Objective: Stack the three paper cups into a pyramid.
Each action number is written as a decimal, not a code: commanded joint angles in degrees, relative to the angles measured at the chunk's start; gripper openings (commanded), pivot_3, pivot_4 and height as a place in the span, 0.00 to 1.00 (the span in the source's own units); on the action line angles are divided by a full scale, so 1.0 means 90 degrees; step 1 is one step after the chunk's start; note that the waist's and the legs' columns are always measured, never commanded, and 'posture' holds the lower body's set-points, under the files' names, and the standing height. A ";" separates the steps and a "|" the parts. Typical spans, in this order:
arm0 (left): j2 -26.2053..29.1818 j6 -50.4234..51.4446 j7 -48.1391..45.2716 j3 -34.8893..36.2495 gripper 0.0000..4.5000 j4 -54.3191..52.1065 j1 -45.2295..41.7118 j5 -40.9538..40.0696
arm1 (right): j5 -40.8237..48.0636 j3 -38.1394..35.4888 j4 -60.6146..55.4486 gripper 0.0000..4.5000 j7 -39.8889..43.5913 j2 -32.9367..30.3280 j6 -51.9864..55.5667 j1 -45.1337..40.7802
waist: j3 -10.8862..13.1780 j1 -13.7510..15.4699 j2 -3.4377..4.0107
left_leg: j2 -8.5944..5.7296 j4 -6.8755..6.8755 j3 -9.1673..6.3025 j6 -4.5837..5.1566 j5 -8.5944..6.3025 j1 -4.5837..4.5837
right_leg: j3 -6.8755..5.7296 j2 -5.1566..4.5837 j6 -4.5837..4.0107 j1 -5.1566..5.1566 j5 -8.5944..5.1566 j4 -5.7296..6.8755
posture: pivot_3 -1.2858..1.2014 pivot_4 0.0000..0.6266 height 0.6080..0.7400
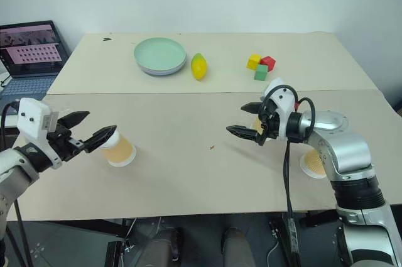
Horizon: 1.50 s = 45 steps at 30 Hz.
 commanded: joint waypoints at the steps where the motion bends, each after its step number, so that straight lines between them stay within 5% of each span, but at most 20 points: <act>1: -0.0154 -0.0539 0.0034 -0.0034 0.99 0.0121 0.0139 0.0264 | -0.0018 -0.0100 -0.0128 1.00 0.0054 0.0009 -0.0161 -0.0165 | 0.0000 0.0001 0.0000 | 0.0002 0.0000 0.0001 0.0000 0.0000 0.0001 | 0.0001 0.0000 0.0000 0.0000 0.0000 0.0000 | 0.52 0.24 1.00; 13: -0.0638 -0.1289 -0.0126 -0.0772 0.99 0.0754 0.0230 0.0560 | 0.0005 -0.0325 -0.0390 1.00 -0.0032 -0.0189 -0.0018 -0.0044 | -0.0001 0.0019 -0.0001 | 0.0004 0.0000 0.0019 -0.0003 -0.0002 0.0002 | 0.0019 0.0000 0.0000 -0.0004 0.0002 -0.0001 | 0.52 0.24 1.00; 45: -0.0174 -0.0974 -0.0397 -0.0648 0.99 0.0639 -0.0013 0.0204 | 0.0178 -0.0471 -0.0627 1.00 -0.0050 -0.0301 0.0075 0.0358 | -0.0001 -0.0001 -0.0002 | 0.0006 0.0000 0.0068 0.0000 -0.0006 0.0009 | 0.0060 0.0000 0.0014 -0.0012 0.0010 -0.0005 | 0.52 0.24 1.00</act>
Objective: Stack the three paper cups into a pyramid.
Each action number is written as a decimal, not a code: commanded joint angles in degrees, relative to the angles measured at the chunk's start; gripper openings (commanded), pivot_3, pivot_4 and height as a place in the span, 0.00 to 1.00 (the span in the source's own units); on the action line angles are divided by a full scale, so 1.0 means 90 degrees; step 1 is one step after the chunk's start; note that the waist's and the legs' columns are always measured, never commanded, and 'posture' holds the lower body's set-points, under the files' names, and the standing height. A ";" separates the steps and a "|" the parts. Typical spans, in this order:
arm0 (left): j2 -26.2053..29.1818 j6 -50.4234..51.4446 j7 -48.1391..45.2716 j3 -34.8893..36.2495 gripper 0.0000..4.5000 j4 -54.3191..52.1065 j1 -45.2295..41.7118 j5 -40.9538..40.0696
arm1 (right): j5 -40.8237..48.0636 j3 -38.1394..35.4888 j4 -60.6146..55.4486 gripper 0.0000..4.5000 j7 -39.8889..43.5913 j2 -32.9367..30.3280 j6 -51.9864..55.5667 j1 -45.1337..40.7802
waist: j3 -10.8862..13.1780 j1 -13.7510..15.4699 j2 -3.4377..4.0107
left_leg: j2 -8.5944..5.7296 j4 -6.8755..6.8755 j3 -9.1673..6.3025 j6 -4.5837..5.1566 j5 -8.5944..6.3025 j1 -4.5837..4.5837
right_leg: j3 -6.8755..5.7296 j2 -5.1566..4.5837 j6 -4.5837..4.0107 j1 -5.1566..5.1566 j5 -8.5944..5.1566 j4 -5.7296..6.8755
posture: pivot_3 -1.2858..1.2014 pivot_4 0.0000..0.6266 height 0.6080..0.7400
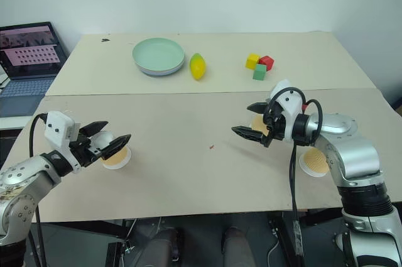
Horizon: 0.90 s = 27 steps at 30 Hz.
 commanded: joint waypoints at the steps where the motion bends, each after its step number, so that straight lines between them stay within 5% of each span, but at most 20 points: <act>1: 0.0241 0.0011 -0.0030 0.0383 0.99 -0.0275 0.0037 -0.0089 | 0.0290 -0.0221 -0.0295 1.00 0.0213 -0.0089 0.0125 -0.0029 | 0.0001 -0.0002 -0.0001 | 0.0000 0.0000 0.0001 0.0000 0.0000 0.0000 | 0.0001 0.0000 0.0000 -0.0001 0.0000 0.0000 | 0.52 0.24 1.00; 27: 0.0333 0.0059 0.0134 0.0462 0.99 -0.0426 0.0329 -0.0123 | 0.0050 -0.0099 -0.0157 1.00 0.0262 0.0060 0.0057 -0.0141 | 0.0001 -0.0001 -0.0002 | 0.0004 0.0000 0.0027 -0.0004 -0.0010 0.0002 | 0.0021 0.0001 0.0003 -0.0005 0.0002 -0.0010 | 0.52 0.24 1.00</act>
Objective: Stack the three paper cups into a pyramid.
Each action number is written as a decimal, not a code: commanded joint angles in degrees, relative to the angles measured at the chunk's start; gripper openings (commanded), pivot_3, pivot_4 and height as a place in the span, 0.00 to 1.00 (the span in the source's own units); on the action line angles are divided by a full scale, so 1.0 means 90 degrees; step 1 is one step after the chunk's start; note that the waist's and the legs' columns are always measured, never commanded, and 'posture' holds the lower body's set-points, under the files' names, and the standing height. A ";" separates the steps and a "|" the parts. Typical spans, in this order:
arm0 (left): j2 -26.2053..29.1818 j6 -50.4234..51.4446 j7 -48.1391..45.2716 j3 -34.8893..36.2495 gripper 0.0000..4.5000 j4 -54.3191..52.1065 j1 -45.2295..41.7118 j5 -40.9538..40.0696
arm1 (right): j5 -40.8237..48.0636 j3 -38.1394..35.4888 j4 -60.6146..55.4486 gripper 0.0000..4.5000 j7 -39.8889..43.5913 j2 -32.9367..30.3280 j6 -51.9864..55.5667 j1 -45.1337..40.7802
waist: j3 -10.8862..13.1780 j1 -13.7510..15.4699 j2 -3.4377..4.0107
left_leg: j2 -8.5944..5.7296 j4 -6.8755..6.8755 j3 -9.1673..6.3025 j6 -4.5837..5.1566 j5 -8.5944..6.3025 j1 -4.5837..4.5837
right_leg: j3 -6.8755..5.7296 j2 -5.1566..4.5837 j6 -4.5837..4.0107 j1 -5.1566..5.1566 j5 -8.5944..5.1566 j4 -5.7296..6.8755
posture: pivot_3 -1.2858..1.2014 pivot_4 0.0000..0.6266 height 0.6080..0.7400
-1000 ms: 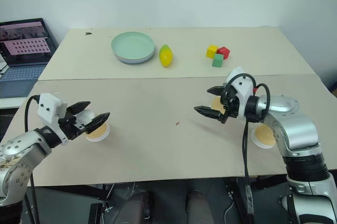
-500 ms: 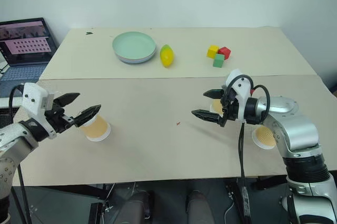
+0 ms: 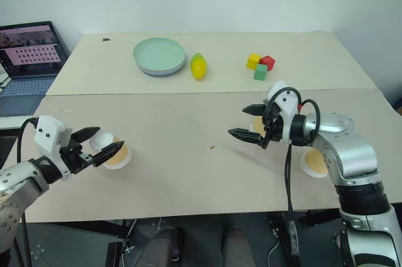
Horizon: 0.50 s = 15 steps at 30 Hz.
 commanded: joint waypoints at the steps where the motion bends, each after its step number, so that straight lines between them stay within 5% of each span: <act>1: -0.0018 -0.0229 0.0038 0.0038 0.99 -0.0025 -0.0025 0.0146 | 0.0022 -0.0138 -0.0149 1.00 -0.0029 -0.0030 -0.0086 -0.0052 | 0.0000 -0.0001 0.0000 | 0.0000 0.0000 0.0000 0.0000 0.0000 0.0000 | 0.0001 0.0000 0.0000 0.0000 0.0000 0.0000 | 0.52 0.24 1.00; 15: -0.0280 -0.0729 0.0001 -0.0343 0.99 0.0367 0.0274 0.0726 | -0.0001 -0.0207 -0.0223 1.00 -0.0084 -0.0102 -0.0063 -0.0014 | 0.0000 -0.0005 -0.0001 | 0.0001 0.0000 0.0009 0.0000 -0.0001 0.0004 | 0.0005 -0.0001 -0.0007 -0.0001 -0.0004 0.0000 | 0.52 0.24 1.00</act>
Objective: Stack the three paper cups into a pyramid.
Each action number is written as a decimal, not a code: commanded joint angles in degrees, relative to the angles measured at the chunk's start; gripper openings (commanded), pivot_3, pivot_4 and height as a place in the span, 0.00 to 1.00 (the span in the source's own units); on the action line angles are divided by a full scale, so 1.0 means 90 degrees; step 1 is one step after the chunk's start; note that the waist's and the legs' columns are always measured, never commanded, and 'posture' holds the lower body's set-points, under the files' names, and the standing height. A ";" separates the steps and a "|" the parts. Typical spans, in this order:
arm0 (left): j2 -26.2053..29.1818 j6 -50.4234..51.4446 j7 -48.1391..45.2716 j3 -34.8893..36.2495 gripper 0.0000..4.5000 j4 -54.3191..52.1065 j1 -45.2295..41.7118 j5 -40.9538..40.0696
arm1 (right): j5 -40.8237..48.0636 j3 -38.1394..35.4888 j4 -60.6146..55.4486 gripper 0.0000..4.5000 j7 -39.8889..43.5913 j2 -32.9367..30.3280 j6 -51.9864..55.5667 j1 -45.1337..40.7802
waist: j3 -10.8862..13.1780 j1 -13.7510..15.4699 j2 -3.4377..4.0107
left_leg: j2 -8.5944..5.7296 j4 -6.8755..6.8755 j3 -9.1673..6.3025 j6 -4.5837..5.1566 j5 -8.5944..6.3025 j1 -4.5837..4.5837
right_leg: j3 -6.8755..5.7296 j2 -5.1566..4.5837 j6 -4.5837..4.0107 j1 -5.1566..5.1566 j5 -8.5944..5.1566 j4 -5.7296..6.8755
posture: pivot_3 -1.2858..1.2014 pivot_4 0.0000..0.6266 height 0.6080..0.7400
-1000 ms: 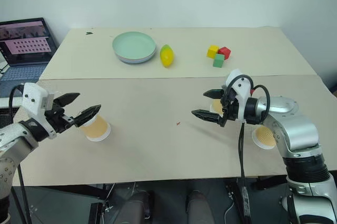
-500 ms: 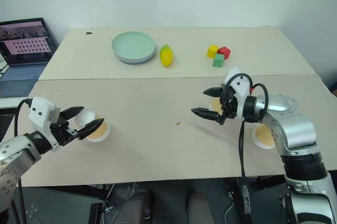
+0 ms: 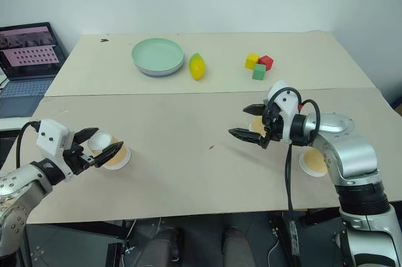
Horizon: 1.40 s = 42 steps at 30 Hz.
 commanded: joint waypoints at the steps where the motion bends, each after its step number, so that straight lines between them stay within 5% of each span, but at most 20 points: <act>1: -0.0018 -0.0190 -0.0006 -0.0029 0.99 0.0054 -0.0025 0.0132 | 0.0019 -0.0208 -0.0237 1.00 -0.0048 -0.0105 -0.0057 -0.0007 | 0.0000 0.0004 0.0000 | 0.0000 0.0000 -0.0001 0.0000 0.0000 -0.0001 | -0.0001 0.0001 0.0001 -0.0001 0.0001 0.0000 | 0.52 0.24 1.00; 2: -0.0043 -0.0191 -0.0019 -0.0025 0.99 0.0079 -0.0056 0.0105 | 0.0014 -0.0216 -0.0243 1.00 -0.0059 -0.0113 -0.0057 0.0003 | 0.0000 0.0004 0.0000 | 0.0000 0.0000 -0.0001 0.0000 0.0000 -0.0001 | -0.0001 0.0001 0.0001 -0.0001 0.0001 0.0000 | 0.52 0.24 1.00; 7: -0.0027 -0.0176 -0.0043 -0.0098 0.59 0.0108 -0.0147 0.0106 | 0.0007 -0.0252 -0.0283 1.00 -0.0098 -0.0170 -0.0053 0.0084 | 0.0000 0.0006 0.0000 | 0.0000 0.0000 0.0000 0.0000 0.0000 -0.0002 | 0.0000 0.0000 0.0001 0.0000 0.0001 -0.0001 | 0.52 0.24 1.00; 15: -0.0065 -0.0096 0.0071 -0.0230 0.59 0.0067 -0.0637 0.0034 | 0.0036 -0.0251 -0.0354 1.00 -0.0171 -0.0151 -0.0003 0.0122 | 0.0000 0.0008 -0.0001 | 0.0000 0.0000 -0.0001 0.0000 0.0000 -0.0001 | 0.0000 0.0000 0.0010 0.0000 0.0006 -0.0001 | 0.52 0.24 1.00; 21: -0.0038 0.0038 -0.0217 -0.1057 0.59 0.0349 -0.1899 0.0025 | 0.0079 -0.0291 -0.0525 1.00 -0.0347 -0.0107 0.0081 0.0170 | 0.0000 0.0060 -0.0002 | -0.0007 0.0004 0.0000 0.0000 0.0000 -0.0004 | -0.0002 0.0001 0.0020 0.0004 0.0011 -0.0002 | 0.52 0.24 1.00; 29: -0.0674 -0.0778 -0.1477 -0.2932 0.59 0.2806 -0.4325 0.0840 | 0.0422 -0.0812 -0.1380 1.00 -0.0783 -0.0102 0.0520 0.0642 | 0.0000 0.0147 -0.0006 | -0.0012 0.0015 0.0000 0.0001 0.0001 -0.0012 | -0.0004 0.0006 0.0028 0.0005 0.0016 -0.0002 | 0.52 0.24 1.00; 36: -0.1528 -0.1460 -0.2260 -0.3539 0.59 0.4706 -0.5581 0.1297 | 0.0614 -0.1216 -0.2106 1.00 -0.1430 -0.0003 0.0817 0.1237 | 0.0001 0.0111 -0.0008 | -0.0009 0.0023 0.0001 0.0009 -0.0005 -0.0020 | -0.0001 0.0009 0.0035 0.0004 0.0020 -0.0011 | 0.52 0.24 1.00; 42: -0.1910 -0.1793 -0.2822 -0.3783 0.59 0.5231 -0.5919 0.1556 | 0.0714 -0.1449 -0.2492 1.00 -0.1824 0.0036 0.0914 0.1617 | 0.0001 0.0085 -0.0008 | -0.0008 0.0026 0.0001 0.0010 -0.0006 -0.0021 | 0.0000 0.0009 0.0038 0.0003 0.0022 -0.0010 | 0.52 0.24 1.00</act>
